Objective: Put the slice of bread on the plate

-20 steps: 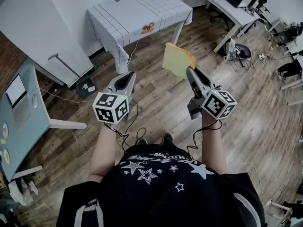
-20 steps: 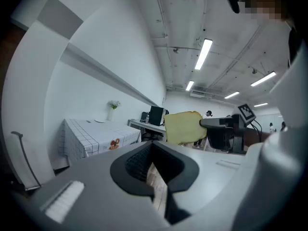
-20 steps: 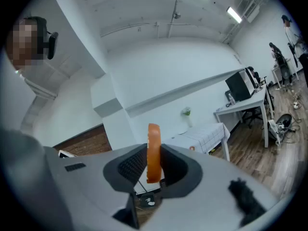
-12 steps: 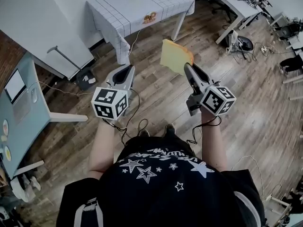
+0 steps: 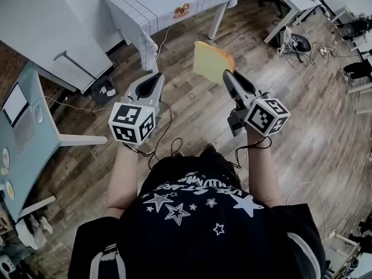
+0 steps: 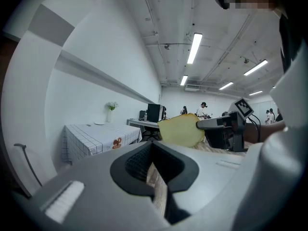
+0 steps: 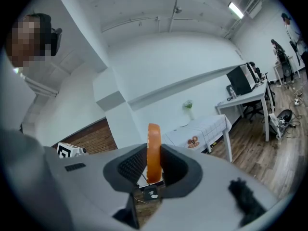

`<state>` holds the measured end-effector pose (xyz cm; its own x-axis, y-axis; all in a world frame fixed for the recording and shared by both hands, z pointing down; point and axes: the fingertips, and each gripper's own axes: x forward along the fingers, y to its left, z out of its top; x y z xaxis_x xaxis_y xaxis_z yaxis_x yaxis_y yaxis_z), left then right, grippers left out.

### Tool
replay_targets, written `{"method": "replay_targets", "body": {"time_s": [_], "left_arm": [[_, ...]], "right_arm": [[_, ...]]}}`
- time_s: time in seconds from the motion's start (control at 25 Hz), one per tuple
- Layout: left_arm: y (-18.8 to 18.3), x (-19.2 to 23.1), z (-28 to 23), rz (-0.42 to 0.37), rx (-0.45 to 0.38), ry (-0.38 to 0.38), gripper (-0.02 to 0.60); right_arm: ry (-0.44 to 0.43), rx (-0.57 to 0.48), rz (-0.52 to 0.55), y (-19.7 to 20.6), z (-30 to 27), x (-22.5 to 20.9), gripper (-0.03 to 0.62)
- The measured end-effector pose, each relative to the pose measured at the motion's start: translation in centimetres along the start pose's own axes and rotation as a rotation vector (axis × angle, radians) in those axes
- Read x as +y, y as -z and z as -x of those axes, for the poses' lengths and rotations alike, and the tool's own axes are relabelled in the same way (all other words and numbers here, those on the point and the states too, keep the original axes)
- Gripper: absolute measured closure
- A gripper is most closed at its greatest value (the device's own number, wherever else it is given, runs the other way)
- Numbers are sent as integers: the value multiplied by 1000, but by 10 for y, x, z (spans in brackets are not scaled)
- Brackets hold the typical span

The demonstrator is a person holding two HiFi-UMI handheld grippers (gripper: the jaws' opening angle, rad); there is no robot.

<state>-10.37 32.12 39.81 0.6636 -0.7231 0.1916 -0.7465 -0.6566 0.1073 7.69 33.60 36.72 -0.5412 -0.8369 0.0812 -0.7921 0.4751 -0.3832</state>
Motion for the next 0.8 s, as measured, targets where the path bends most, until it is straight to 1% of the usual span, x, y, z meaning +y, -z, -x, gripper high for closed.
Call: {"method": "replay_targets", "body": {"time_s": [0.16, 0.32, 0.44, 0.56, 0.68, 0.8], "left_arm": [[5, 1, 6, 20, 1, 6, 572], [13, 1, 10, 43, 5, 24, 572], [19, 7, 7, 47, 20, 24, 572], [20, 13, -3, 50, 32, 22, 572], [16, 17, -20, 57, 38, 23, 572], [13, 26, -43, 51, 42, 3, 572]], "right_arm": [[-1, -3, 16, 0, 3, 6, 503], [21, 1, -18, 9, 7, 2, 503], [48, 12, -47, 16, 10, -10, 503], [67, -5, -61, 11, 6, -24, 503], [62, -10, -66, 2, -6, -40, 503], [44, 1, -63, -4, -25, -62, 503]]}}
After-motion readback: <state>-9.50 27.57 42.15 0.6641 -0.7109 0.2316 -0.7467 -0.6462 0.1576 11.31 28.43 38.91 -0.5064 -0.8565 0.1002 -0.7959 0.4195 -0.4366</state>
